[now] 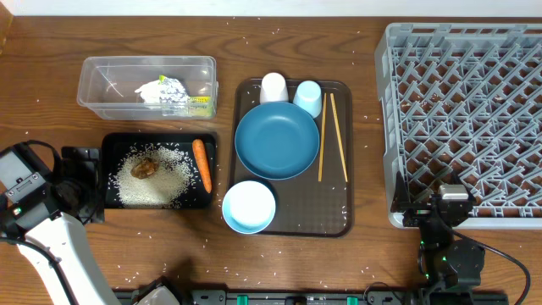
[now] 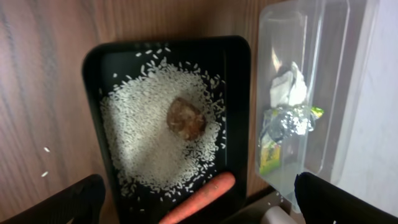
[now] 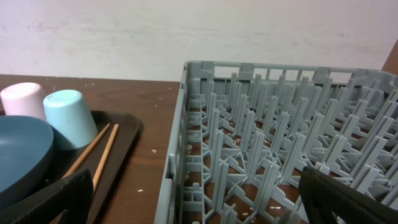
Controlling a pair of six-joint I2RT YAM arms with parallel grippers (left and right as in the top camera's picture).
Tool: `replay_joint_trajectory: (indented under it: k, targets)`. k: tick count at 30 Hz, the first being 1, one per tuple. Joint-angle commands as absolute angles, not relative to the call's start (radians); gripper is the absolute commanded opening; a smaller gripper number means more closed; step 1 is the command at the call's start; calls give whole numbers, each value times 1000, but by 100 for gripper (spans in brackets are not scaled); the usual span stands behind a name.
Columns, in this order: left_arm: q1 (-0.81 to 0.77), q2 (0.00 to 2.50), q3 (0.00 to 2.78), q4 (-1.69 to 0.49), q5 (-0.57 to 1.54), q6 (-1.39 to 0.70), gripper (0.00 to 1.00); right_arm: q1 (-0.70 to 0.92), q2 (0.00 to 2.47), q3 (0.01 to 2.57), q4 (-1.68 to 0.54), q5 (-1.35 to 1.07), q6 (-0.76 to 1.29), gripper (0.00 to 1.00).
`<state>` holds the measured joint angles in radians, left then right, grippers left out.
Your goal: Sort waste into correct bins and load items into the dishwasher rack
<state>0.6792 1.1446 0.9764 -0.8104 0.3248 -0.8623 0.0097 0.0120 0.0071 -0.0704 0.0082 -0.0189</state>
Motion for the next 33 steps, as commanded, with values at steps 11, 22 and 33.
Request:
replay_joint_trajectory:
  k: [11,22,33]
  targets:
    - [682,1143,978,-815,275,-846,98,14,9,6,167,-499,423,99]
    - [682,1143,978,-815,275,-846,98,14,9,15,544,-750,1088,99]
    - [682,1143,978,-815,275,-846,98,15,317,428,150,-743,797,99]
